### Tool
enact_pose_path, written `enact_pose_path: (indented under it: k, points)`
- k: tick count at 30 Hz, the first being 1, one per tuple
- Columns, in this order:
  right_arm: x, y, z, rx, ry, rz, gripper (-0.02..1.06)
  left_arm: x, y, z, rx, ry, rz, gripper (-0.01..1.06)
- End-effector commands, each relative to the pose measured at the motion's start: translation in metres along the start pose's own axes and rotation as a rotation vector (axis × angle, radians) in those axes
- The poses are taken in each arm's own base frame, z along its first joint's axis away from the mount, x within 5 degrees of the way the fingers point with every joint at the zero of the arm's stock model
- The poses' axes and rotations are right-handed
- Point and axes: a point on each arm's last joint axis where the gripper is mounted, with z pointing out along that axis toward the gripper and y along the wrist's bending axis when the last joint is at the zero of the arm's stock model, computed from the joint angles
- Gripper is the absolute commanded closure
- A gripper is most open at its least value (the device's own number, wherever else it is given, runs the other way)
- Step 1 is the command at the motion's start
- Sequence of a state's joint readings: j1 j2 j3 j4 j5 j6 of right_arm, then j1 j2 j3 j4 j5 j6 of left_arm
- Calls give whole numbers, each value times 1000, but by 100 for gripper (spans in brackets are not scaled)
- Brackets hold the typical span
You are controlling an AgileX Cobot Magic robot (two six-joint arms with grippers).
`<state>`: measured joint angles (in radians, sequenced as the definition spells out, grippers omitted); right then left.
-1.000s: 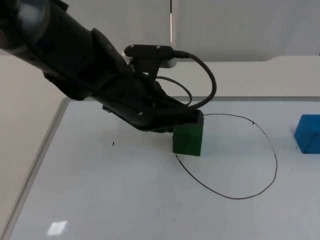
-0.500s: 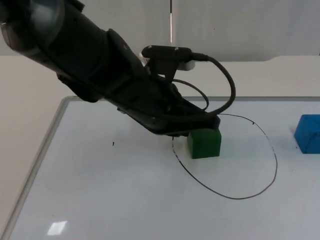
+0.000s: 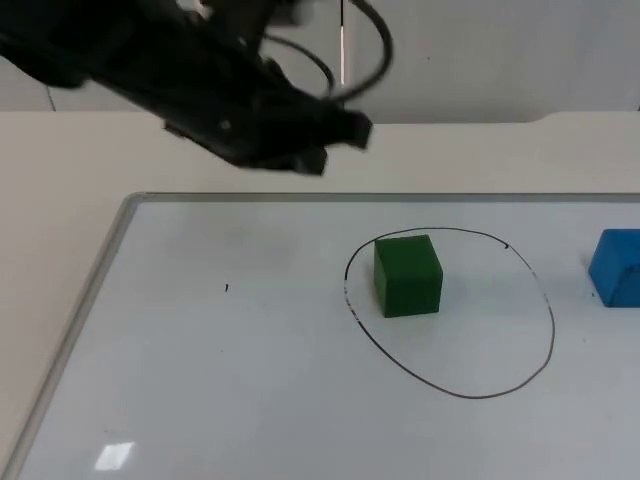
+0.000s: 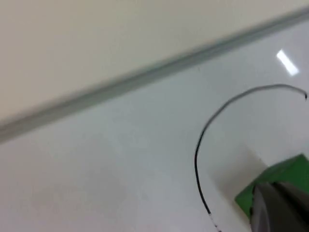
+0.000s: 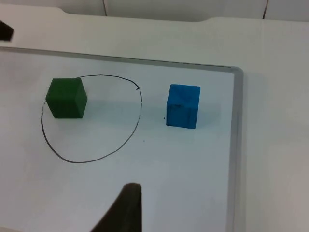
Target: Push the two cubes into the marked area.
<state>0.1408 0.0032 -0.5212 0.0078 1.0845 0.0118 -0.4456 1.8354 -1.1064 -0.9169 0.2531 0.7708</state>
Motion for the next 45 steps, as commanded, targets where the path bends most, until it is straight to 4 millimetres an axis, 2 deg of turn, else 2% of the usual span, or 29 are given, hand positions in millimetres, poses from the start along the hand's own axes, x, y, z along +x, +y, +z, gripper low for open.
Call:
enact_pose_path:
  k: [1,3,4,8,9,12,13,15,17,24,27,30,34,35,40,41,45]
  points:
    - [1,-1,1,12,-4,-5,-1,-11,1,-18,13,-31,15,105]
    - [1,-1,1,12,-4,-5,-1,-24,5,-47,20,-80,27,105]
    - [1,-1,1,12,-4,-5,-1,-24,5,-47,20,-80,27,105]
    - [1,-1,1,12,-4,-5,-1,-40,4,-94,-12,-163,74,105]
    - [1,-1,1,12,-4,-5,-1,-40,4,-94,-12,-163,74,105]
    - [1,-1,1,12,-4,-5,-1,-47,0,-127,-45,-222,95,105]
    - [1,-1,1,12,-4,-5,-1,-47,0,-127,-45,-222,95,105]
    - [1,-1,1,12,-4,-5,-1,-50,-6,-153,-56,-271,124,105]
    - [1,-1,1,12,-4,-5,-1,-51,-12,-171,-46,-296,141,105]
    - [1,-1,1,12,-4,-5,-1,-44,-22,-204,-46,-297,175,105]
    - [1,-1,1,12,-4,-5,-1,-42,-23,-212,-46,-296,172,105]
    - [1,-1,1,12,-4,-5,-1,-38,-25,-220,-44,-307,166,105]
    - [1,-1,1,12,-4,-5,-1,-17,-28,-237,-47,-342,160,105]
    - [1,-1,1,12,-4,-5,-1,-17,-28,-237,-47,-342,160,105]
    - [1,-1,1,12,-4,-5,-1,13,-31,-256,-49,-377,166,105]
    - [1,-1,1,12,-4,-5,-1,13,-31,-256,-49,-377,166,105]
    - [1,-1,1,12,-4,-5,-1,43,-34,-272,-48,-416,167,105]
